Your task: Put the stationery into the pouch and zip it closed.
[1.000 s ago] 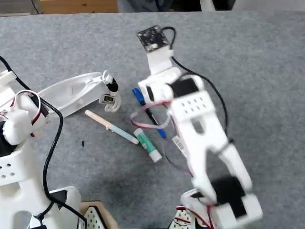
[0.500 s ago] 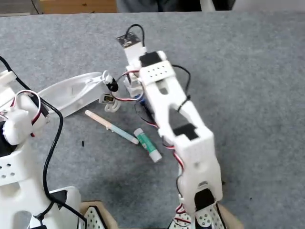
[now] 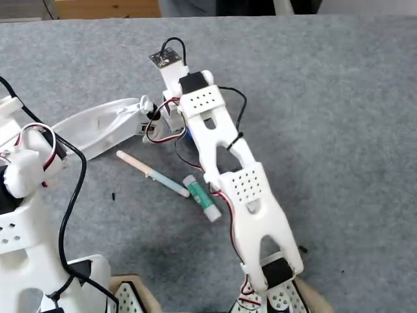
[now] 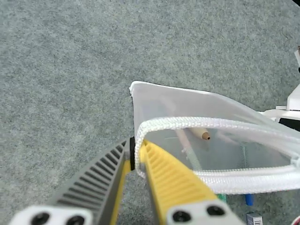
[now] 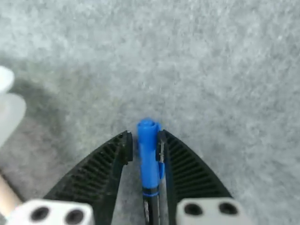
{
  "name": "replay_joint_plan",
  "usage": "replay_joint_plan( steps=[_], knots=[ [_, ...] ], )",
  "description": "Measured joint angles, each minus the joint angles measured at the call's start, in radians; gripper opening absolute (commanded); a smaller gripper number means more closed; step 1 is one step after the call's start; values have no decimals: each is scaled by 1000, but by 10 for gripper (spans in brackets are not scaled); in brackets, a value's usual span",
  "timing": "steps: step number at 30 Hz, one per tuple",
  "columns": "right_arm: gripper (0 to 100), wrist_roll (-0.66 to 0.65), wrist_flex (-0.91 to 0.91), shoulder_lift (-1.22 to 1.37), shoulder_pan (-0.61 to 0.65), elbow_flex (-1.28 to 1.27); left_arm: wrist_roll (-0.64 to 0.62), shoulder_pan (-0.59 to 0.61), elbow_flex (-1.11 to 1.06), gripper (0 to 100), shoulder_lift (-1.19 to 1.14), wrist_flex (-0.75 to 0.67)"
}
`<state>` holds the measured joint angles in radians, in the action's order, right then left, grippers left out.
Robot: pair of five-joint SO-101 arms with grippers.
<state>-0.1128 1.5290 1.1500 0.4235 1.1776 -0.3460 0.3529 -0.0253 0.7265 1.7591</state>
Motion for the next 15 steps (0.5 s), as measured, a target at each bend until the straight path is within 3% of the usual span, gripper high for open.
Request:
replay_joint_plan(
  steps=[15],
  knots=[
    [62,-2,51,75,-29,95,0,0,0,28,0,0]
  ],
)
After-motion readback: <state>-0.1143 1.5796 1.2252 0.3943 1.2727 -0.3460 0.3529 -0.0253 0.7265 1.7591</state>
